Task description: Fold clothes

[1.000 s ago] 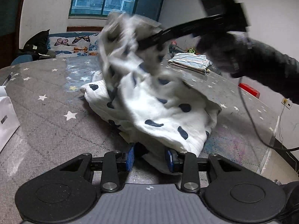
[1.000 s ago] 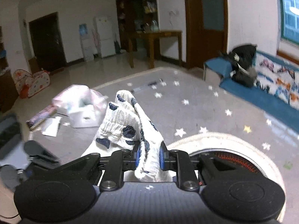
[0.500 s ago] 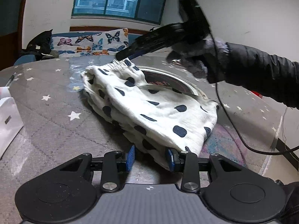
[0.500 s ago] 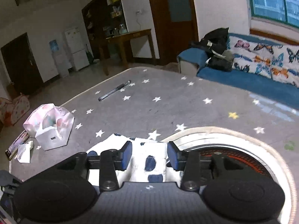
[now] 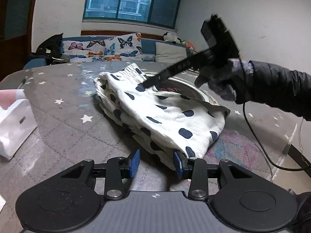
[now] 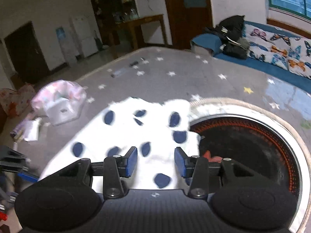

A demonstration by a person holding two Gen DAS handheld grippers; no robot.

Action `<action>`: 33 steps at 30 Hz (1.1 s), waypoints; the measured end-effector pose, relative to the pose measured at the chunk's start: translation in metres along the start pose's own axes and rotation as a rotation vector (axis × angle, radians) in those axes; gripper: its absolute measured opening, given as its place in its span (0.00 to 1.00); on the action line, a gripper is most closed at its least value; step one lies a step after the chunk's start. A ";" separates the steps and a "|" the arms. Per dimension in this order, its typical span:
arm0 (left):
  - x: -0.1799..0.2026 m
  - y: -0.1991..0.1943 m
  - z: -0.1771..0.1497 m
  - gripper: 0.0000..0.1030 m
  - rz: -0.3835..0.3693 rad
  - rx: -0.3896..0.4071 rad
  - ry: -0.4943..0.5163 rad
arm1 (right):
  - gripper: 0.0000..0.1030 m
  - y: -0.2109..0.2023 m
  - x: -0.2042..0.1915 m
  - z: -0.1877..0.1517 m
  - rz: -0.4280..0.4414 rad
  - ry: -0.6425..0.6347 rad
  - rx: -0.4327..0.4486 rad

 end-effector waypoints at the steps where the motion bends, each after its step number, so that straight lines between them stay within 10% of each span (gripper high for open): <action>1: -0.001 -0.004 0.000 0.40 0.007 0.005 -0.004 | 0.42 0.003 0.005 -0.002 -0.022 0.007 -0.010; 9: -0.001 -0.031 0.031 0.46 0.057 0.085 0.033 | 0.42 -0.016 0.022 0.002 -0.128 -0.003 0.007; 15: 0.007 -0.011 0.069 0.46 0.056 0.133 0.025 | 0.42 -0.047 -0.004 0.001 -0.049 -0.035 0.041; 33: -0.022 0.078 0.068 0.46 0.111 0.001 -0.107 | 0.35 -0.080 -0.020 -0.084 -0.055 -0.055 -0.037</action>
Point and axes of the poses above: each gripper's, at about its wrist camera, not at the fingertips, and y roughly the way its jaws point, x to its right, z to its top, the point moved 10 cm from there along y, roughly the way its jaws point, and after that the axes turned 3 degrees about -y, right-handed, at the moved point
